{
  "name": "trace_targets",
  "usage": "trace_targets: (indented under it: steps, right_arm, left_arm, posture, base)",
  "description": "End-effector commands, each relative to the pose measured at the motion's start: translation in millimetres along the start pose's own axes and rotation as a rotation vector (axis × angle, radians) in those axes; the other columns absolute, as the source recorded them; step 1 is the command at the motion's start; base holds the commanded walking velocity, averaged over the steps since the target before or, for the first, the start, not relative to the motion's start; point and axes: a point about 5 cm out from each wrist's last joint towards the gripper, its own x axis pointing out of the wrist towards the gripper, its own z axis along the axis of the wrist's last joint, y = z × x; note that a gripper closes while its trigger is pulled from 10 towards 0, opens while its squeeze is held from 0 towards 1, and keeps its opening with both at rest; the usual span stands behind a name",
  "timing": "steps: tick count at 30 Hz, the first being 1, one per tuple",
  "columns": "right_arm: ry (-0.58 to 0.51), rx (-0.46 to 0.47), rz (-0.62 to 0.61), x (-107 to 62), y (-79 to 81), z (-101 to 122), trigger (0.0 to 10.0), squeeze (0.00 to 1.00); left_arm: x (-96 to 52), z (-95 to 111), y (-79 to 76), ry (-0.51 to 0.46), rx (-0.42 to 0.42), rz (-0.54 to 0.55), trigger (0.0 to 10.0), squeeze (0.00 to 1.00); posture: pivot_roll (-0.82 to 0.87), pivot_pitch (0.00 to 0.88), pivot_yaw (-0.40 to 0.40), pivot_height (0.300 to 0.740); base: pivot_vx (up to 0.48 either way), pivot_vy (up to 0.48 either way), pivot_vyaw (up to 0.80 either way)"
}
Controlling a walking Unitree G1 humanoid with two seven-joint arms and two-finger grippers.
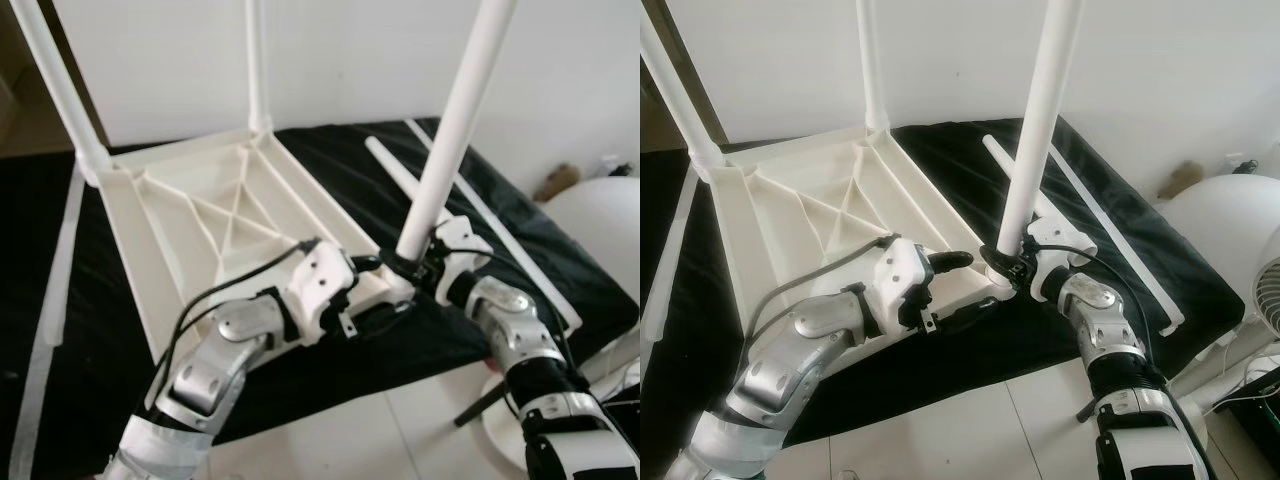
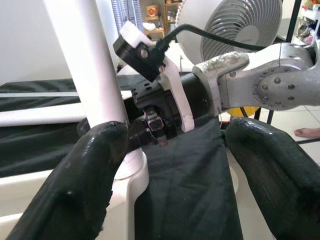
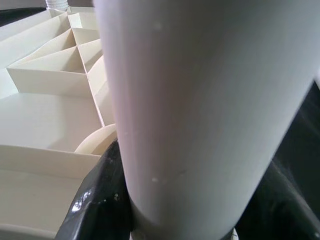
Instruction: Building children table
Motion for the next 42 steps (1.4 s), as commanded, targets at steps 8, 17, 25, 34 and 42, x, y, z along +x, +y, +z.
trace_targets:
  steps: [8,17,25,34,42]
  right_arm:
    - [0.073,0.036,-0.142,-1.8,-0.5,-20,10.0,0.00]
    - [0.089,0.137,-0.362,1.8,-3.6,-21,10.0,0.00]
    - [0.070,0.180,-0.500,5.6,8.4,-15,10.0,0.00]
    - [0.076,0.279,-0.743,7.5,44.4,-20,10.0,0.00]
    - [0.067,0.315,-0.783,11.1,57.5,-13,10.0,0.00]
  left_arm:
    - [0.6,-3,-1.8,0.003,0.005,-0.010,10.0,0.00]
    - [-1.2,-2,-4.2,-0.004,0.002,-0.013,10.0,0.00]
    - [-0.9,-1,-5.2,-0.010,0.005,-0.016,10.0,0.00]
    - [0.3,-1,-6.5,-0.014,-0.003,-0.014,10.0,0.00]
    - [0.8,-1,-5.5,-0.015,-0.003,-0.023,10.0,0.00]
  posture:
    - [-0.04,0.002,-0.028,0.740]
    - [-0.04,0.004,-0.028,0.740]
    - [-0.04,0.005,-0.034,0.740]
    - [-0.04,0.007,-0.036,0.740]
    - [-0.04,0.003,-0.030,0.740]
  base:
    - [0.000,0.000,0.00]
    - [0.000,0.000,0.00]
    - [0.000,0.000,0.00]
    - [0.000,0.000,0.00]
    - [0.000,0.000,0.00]
